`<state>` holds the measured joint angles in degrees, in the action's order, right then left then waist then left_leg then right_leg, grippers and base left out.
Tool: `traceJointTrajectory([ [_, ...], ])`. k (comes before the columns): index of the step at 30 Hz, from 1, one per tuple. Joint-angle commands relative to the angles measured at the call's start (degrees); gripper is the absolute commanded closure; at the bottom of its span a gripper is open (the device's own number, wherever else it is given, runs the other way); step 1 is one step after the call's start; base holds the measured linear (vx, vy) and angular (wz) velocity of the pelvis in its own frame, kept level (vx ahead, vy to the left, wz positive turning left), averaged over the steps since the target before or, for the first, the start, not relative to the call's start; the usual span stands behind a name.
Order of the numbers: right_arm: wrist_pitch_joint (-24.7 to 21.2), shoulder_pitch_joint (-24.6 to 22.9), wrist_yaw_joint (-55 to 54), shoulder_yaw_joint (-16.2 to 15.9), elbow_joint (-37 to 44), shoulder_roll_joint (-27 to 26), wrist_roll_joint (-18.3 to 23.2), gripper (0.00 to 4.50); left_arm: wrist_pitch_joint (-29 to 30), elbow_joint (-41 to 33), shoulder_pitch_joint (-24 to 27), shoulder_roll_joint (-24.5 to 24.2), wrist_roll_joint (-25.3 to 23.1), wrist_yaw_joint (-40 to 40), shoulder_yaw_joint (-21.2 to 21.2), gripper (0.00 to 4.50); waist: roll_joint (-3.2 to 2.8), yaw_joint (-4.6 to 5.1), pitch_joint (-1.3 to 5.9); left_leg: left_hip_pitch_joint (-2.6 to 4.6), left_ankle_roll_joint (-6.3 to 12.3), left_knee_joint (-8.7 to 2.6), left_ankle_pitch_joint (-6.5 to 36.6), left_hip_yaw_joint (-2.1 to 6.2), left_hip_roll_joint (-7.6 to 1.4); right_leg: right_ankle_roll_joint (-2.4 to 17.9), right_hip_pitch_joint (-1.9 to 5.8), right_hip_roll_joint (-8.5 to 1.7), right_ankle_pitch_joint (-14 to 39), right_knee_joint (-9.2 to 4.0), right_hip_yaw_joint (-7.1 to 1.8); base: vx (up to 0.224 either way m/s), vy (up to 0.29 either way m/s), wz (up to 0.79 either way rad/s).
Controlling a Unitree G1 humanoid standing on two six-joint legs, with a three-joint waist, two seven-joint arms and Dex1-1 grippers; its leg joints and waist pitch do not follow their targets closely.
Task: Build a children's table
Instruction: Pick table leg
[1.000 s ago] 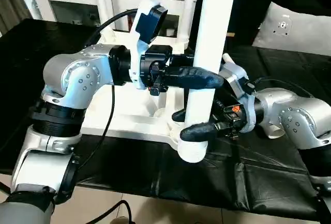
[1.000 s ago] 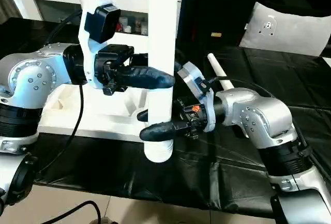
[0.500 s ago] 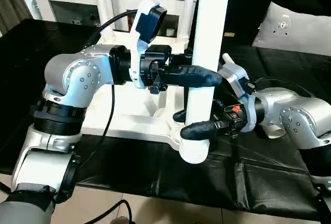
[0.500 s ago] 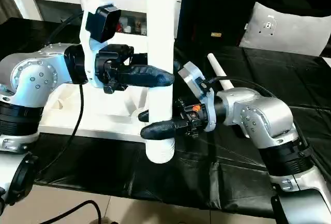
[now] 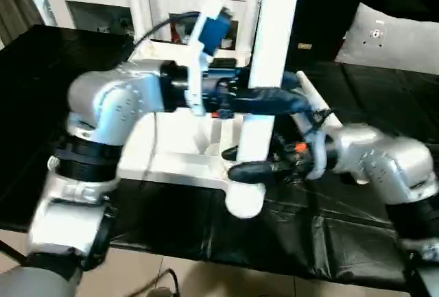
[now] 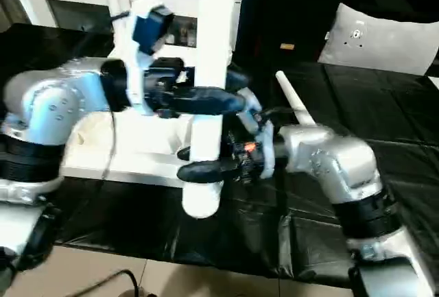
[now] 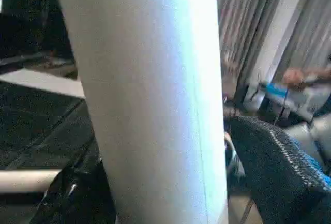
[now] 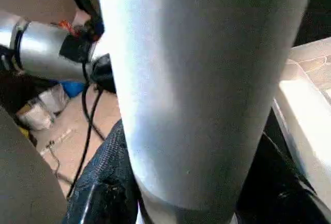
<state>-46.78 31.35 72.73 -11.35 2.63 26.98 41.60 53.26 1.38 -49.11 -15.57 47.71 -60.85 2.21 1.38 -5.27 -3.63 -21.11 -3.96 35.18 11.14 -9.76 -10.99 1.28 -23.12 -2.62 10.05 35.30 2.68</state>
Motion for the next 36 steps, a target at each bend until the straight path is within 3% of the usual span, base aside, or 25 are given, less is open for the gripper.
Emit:
traceJointTrajectory([
  [1, -0.9, -1.1, -2.5, 2.9, 1.1, -0.7, 2.2, 2.60, 1.2, -3.7, 1.1, 1.5, 5.4, 0.9, -2.8, 0.84, -0.32, -0.26, 4.69, 0.17, 0.49, -3.37, 3.8, 0.37, -1.60, 12.6, 3.95, -4.42, 7.8, -3.45, -2.29, 0.000, 0.000, 0.00],
  [2, -2.1, -2.9, -4.4, 5.2, 2.2, -2.2, 4.5, 2.60, 3.3, -5.1, 3.2, 4.9, 12.2, 3.7, -6.4, 0.84, -0.60, -0.19, 4.78, 0.10, 0.57, -3.28, 3.4, 0.32, -1.60, 13.5, 3.94, -4.40, 5.9, -3.11, -2.32, 0.000, 0.000, 0.00],
  [4, -2.3, -3.4, -4.8, 5.8, 2.5, -2.5, 5.1, 2.60, 3.9, -5.3, 3.7, 5.8, 13.9, 4.6, -7.3, 0.60, -0.32, -0.33, 4.71, 0.24, 0.75, -3.25, 5.5, 0.29, -1.49, 13.8, 3.96, -4.40, 8.0, -3.55, -2.18, 0.000, 0.000, 0.00],
  [5, -2.6, -4.4, -5.5, 6.5, 3.2, -3.0, 6.1, 2.60, 3.8, -5.8, 4.9, 7.0, 15.6, 5.5, -7.9, 0.48, -0.68, -0.39, 4.67, 0.36, 0.72, -3.30, 5.8, 0.38, -1.47, 13.4, 3.79, -4.28, 9.1, -3.67, -2.12, 0.000, 0.000, 0.00],
  [9, -3.0, -7.6, -8.9, 8.8, 5.6, -5.4, 8.9, 2.60, 0.5, -5.5, 7.9, 13.3, 20.5, 12.5, -11.9, 0.21, -0.39, -0.37, 4.16, 0.60, 0.28, -3.46, 8.5, 0.30, -1.62, 10.7, 3.57, -4.46, 17.1, -4.90, -2.01, 0.000, 0.000, 0.00],
  [11, -2.2, -9.4, -11.6, 9.8, 6.7, -7.3, 9.5, 2.60, -2.0, -4.6, 9.1, 16.8, 22.8, 16.9, -14.5, 0.03, -0.51, -0.46, 4.21, 0.56, 0.00, -3.54, 8.4, 0.42, -1.77, 9.8, 3.53, -4.53, 18.2, -4.84, -1.96, 0.000, 0.000, 0.00],
  [12, -1.2, -10.4, -13.0, 9.7, 7.2, -8.3, 8.8, 2.60, -3.1, -4.1, 9.7, 18.2, 23.5, 19.4, -15.7, 0.00, -1.29, -0.59, 4.19, 0.79, -0.24, -3.66, 9.2, 0.62, -1.71, 8.7, 3.38, -4.56, 20.4, -5.11, -1.71, 0.000, 0.000, 0.00],
  [13, -0.5, -10.9, -14.1, 9.8, 7.5, -9.0, 8.2, 2.60, -3.2, -4.1, 10.0, 18.7, 23.5, 20.9, -16.3, 0.00, -0.96, -0.42, 4.13, 0.65, -0.43, -3.74, 9.5, 0.57, -1.78, 8.2, 3.35, -4.53, 20.7, -5.42, -1.64, 0.000, 0.000, 0.00],
  [14, 0.6, -11.9, -16.7, 10.0, 8.3, -10.5, 7.4, 2.60, -3.9, -4.4, 10.9, 19.7, 22.1, 24.0, -17.1, 0.00, -0.70, -0.38, 4.15, 0.85, -0.55, -3.80, 10.3, 0.59, -1.63, 7.3, 3.29, -4.44, 21.7, -5.57, -1.51, 0.000, 0.000, 0.00],
  [15, 1.2, -12.3, -17.7, 9.9, 8.8, -11.0, 6.8, 2.60, -4.0, -4.6, 11.3, 19.6, 20.3, 25.3, -16.7, 0.00, -1.32, -0.36, 4.12, 0.79, -0.74, -3.88, 10.5, 0.75, -1.63, 7.0, 3.23, -4.46, 22.0, -5.48, -1.50, 0.000, 0.000, 0.00],
  [16, 1.5, -12.5, -18.3, 9.8, 9.1, -11.2, 6.4, 2.60, -4.1, -4.7, 11.6, 19.5, 19.1, 26.1, -16.4, 0.00, -0.93, -0.12, 4.07, 0.75, -0.71, -3.98, 10.9, 0.76, -1.52, 5.8, 3.23, -4.32, 23.0, -5.85, -1.37, 0.000, 0.000, 0.00],
  [18, 3.2, -13.0, -21.3, 10.0, 9.7, -12.7, 4.7, 2.60, -5.5, -5.2, 12.4, 18.9, 14.4, 28.6, -15.2, 0.00, -1.24, 0.09, 3.98, 0.71, -0.73, -4.04, 11.2, 0.83, -1.49, 3.9, 3.03, -4.43, 25.2, -6.16, -1.36, 0.000, 0.000, 0.00],
  [22, 8.7, -13.2, -29.5, 8.9, 10.3, -15.6, -2.8, 2.60, -10.2, -4.9, 13.8, 17.2, 2.4, 38.8, -13.3, 0.00, -0.90, 0.56, 4.01, 0.66, -1.33, -4.17, 11.0, 0.92, -1.48, 1.2, 2.75, -4.55, 27.4, -6.43, -1.24, 0.000, 0.000, 0.00],
  [26, 12.8, -12.8, -34.9, 7.9, 9.2, -17.5, -7.8, 2.60, -11.3, -4.8, 14.5, 15.5, -1.8, 46.1, -12.5, 0.00, -1.44, 0.71, 4.26, 0.48, -1.91, -4.27, 10.8, 1.09, -1.54, 2.1, 2.84, -4.48, 23.4, -5.77, -1.22, 0.000, 0.000, 0.00],
  [28, 14.6, -12.4, -36.6, 6.9, 8.4, -17.4, -10.6, 2.60, -10.4, -6.8, 15.1, 14.3, -3.4, 45.4, -10.2, 0.00, -1.18, 0.83, 4.33, 0.44, -1.80, -4.30, 10.2, 1.09, -1.74, 2.8, 2.83, -4.39, 20.5, -5.46, -1.32, 0.000, 0.000, 0.00],
  [29, 16.3, -11.8, -37.6, 5.3, 7.1, -16.6, -13.9, 2.60, -9.3, -9.9, 15.4, 12.7, -6.1, 43.3, -6.0, 0.00, -1.18, 0.71, 4.39, 0.46, -1.82, -4.38, 9.5, 1.20, -1.91, 3.5, 2.90, -4.48, 18.3, -5.06, -1.44, 0.000, 0.000, 0.00],
  [32, 17.5, -11.7, -38.2, 4.2, 6.4, -16.4, -16.2, 2.60, -8.4, -11.9, 15.5, 13.2, -6.2, 42.6, -4.4, 0.00, -1.23, 0.68, 4.37, 0.53, -1.63, -4.08, 8.3, 0.68, -1.80, 6.0, 2.80, -4.45, 14.0, -4.64, -1.74, 0.000, 0.000, 0.00],
  [36, 19.3, -11.5, -38.9, 4.1, 5.6, -17.2, -17.4, 2.60, -11.3, -9.6, 15.1, 16.0, -4.8, 45.8, -7.4, 0.00, -1.24, 0.89, 4.22, 0.23, -1.17, -4.19, 9.5, 0.65, -1.69, 6.8, 3.16, -4.52, 14.3, -4.80, -1.70, 0.000, 0.000, 0.00],
])
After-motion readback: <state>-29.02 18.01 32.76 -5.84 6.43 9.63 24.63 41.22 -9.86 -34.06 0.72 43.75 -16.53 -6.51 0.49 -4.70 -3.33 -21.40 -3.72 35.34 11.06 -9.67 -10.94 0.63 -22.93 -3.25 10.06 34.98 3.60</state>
